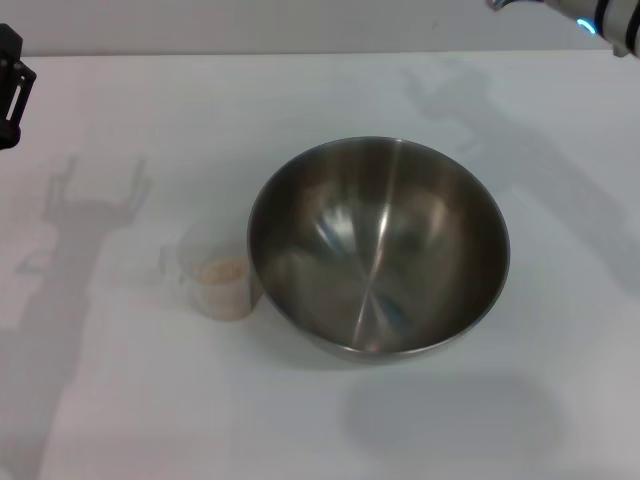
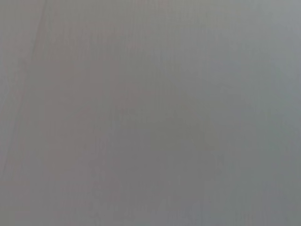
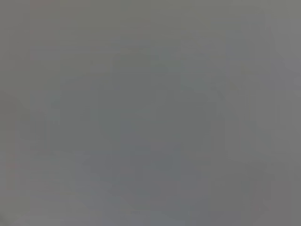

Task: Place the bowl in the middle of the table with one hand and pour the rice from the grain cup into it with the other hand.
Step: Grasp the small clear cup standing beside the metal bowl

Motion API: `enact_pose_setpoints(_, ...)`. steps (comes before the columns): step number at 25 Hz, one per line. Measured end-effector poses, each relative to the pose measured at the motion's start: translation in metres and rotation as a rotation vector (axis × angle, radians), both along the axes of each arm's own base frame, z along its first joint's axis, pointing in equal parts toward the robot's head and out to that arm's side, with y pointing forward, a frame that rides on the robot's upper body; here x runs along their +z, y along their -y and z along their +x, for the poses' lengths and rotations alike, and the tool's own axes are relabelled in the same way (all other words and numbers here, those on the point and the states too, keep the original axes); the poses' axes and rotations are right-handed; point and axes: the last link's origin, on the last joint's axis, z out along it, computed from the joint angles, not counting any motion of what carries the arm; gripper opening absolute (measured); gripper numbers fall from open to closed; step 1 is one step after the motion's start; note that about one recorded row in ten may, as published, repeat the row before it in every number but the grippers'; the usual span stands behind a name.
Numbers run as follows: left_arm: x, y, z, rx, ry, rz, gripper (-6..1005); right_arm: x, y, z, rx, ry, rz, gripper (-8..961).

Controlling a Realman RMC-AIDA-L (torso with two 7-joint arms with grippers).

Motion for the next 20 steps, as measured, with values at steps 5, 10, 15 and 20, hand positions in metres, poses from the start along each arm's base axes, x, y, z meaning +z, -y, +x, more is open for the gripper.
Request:
enact_pose_setpoints(5, -0.001, 0.000, -0.001, 0.008, -0.002, -0.006, 855, -0.015, 0.013, 0.009, -0.007, 0.031, 0.260, 481)
enact_pose_setpoints(10, -0.002, -0.001, -0.002, 0.016, -0.004, -0.013, 849, -0.027, 0.036, 0.021, 0.033, 0.000, 0.548, 481)
enact_pose_setpoints(15, -0.003, 0.000, -0.004, 0.023, -0.006, -0.018, 843, -0.025, 0.065, 0.053, 0.150, -0.278, 0.652, 481)
enact_pose_setpoints(20, -0.006, 0.006, -0.008, 0.035, -0.011, -0.034, 837, -0.006, 0.079, 0.112, 0.119, -0.619, 0.597, 481)
